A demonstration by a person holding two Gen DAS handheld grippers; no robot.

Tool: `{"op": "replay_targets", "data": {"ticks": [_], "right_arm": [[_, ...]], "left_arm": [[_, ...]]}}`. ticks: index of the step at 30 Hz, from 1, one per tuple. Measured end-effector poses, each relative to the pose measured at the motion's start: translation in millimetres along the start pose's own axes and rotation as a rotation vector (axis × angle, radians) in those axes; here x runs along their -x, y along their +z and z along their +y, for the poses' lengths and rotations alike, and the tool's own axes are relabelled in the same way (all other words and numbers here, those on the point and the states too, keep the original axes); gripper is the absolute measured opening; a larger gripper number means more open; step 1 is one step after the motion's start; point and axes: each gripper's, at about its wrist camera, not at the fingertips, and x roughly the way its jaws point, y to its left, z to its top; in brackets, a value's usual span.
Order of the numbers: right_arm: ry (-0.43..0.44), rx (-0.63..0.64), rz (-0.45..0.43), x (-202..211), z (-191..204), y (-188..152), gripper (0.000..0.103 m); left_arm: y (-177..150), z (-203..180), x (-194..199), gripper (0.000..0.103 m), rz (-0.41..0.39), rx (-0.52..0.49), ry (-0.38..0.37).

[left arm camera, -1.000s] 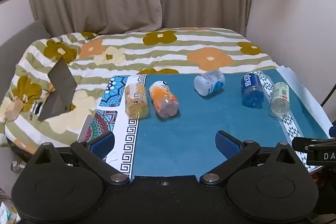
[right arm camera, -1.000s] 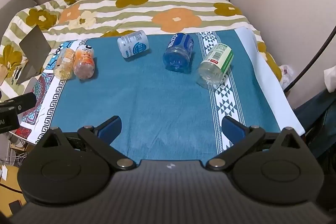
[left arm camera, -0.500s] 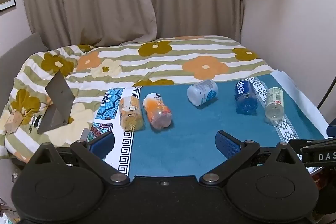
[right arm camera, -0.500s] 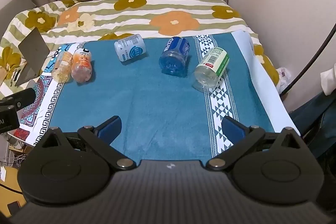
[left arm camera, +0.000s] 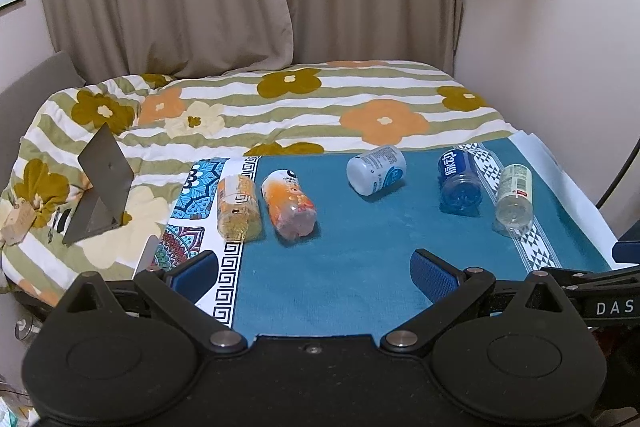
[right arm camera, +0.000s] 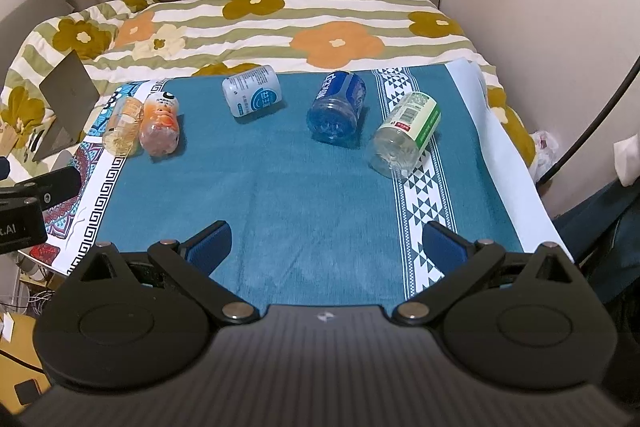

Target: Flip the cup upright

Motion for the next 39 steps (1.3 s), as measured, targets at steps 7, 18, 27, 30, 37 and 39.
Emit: {"op": "replay_targets", "data": {"ticks": [7, 18, 27, 30, 37, 39], "right_arm": [[-0.002, 0.0, 0.001, 1, 0, 0, 0.103], [-0.002, 0.0, 0.001, 3, -1, -2, 0.103], [-0.002, 0.002, -0.005, 7, -3, -4, 0.103], [-0.001, -0.001, -0.003, 7, -3, -4, 0.103], [0.001, 0.004, -0.004, 9, -5, -6, 0.103], [0.006, 0.008, -0.003, 10, -5, -7, 0.103]], "left_arm": [[0, -3, 2, 0.103, -0.009, -0.014, -0.004], [-2, -7, 5, 0.103, -0.008, -0.004, -0.008], [-2, -12, 10, 0.103, -0.012, -0.003, -0.003], [-3, -13, 10, 0.103, -0.008, -0.008, 0.01], [-6, -14, 12, 0.103, -0.001, -0.004, 0.022], [-7, -15, 13, 0.103, -0.001, 0.001, 0.024]]}}
